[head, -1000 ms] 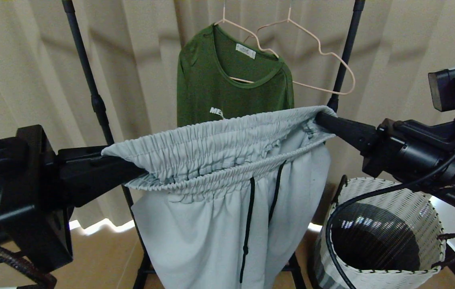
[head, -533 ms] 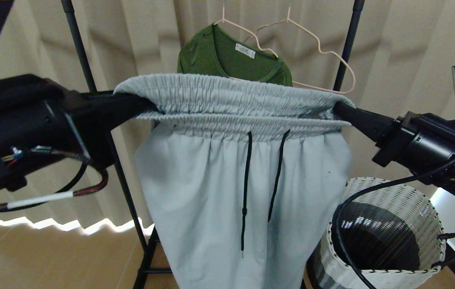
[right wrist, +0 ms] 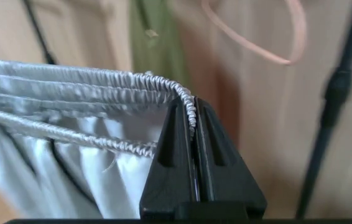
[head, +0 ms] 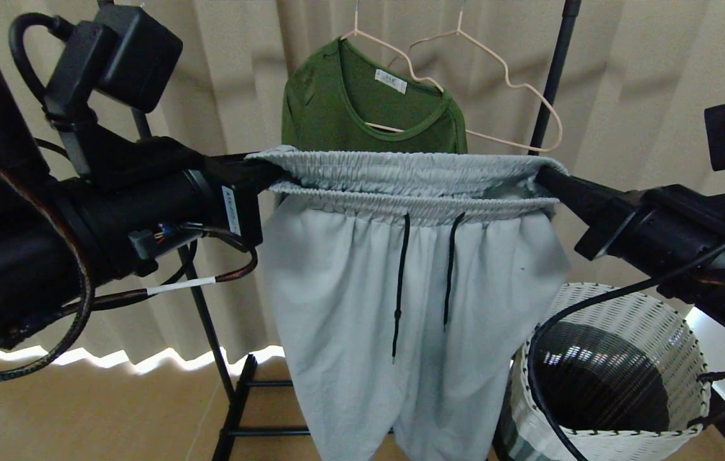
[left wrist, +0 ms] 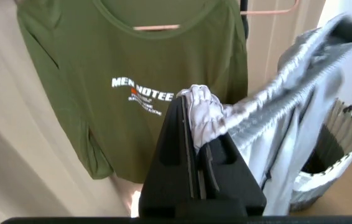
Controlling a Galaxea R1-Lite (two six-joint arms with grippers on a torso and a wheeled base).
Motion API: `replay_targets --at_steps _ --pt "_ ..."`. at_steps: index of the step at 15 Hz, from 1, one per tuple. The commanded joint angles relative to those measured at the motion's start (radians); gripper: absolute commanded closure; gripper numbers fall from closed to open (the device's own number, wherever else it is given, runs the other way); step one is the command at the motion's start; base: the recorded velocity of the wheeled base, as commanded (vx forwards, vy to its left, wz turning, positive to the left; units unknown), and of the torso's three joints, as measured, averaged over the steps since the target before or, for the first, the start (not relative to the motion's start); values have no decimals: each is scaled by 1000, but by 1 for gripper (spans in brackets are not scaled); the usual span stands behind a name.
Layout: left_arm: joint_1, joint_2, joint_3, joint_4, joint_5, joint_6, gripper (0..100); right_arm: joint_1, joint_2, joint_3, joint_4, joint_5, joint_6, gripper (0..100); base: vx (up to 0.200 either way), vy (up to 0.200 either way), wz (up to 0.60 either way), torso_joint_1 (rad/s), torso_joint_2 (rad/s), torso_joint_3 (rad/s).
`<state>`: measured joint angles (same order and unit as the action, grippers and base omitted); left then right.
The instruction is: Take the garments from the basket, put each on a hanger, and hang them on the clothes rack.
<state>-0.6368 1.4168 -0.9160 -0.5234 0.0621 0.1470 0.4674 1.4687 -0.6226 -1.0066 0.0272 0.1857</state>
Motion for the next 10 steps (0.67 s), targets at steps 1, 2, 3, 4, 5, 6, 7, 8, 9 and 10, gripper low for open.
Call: replay_targets --at_steps 1,2,3,4,5,6,7,8,9,10 --pt "3 -4 14 0 1 0 100 42 -19 6 -9 5 1 100 0 0 0 0 0 0" --pt "5 -12 20 0 1 0 100 46 -19 6 -9 7 1 100 0 0 0 0 0 0" --pt "16 -32 32 0 1 0 100 60 -21 6 -9 7 0 100 0 0 0 0 0 0" --pt "20 -35 37 0 2 2 100 60 -21 6 -9 5 0 100 0 0 0 0 0 0" --pt "32 -38 37 0 2 2 100 62 -22 7 -9 5 0 100 0 0 0 0 0 0" --pt "52 -38 37 0 2 3 100 62 -25 12 -9 5 0 100 0 0 0 0 0 0" --pt "72 -38 34 -1 2 5 100 62 -41 21 -6 7 0 0 0 0 0 0 0 0" --pt "88 -39 34 -1 2 5 100 62 -47 29 -6 5 0 0 0 0 0 0 0 0" --pt "105 -41 34 -1 2 5 100 62 -56 38 -6 5 0 0 0 0 0 0 0 0" --pt "109 -41 32 -3 2 5 100 62 -62 44 -6 5 0 0 0 0 0 0 0 0"
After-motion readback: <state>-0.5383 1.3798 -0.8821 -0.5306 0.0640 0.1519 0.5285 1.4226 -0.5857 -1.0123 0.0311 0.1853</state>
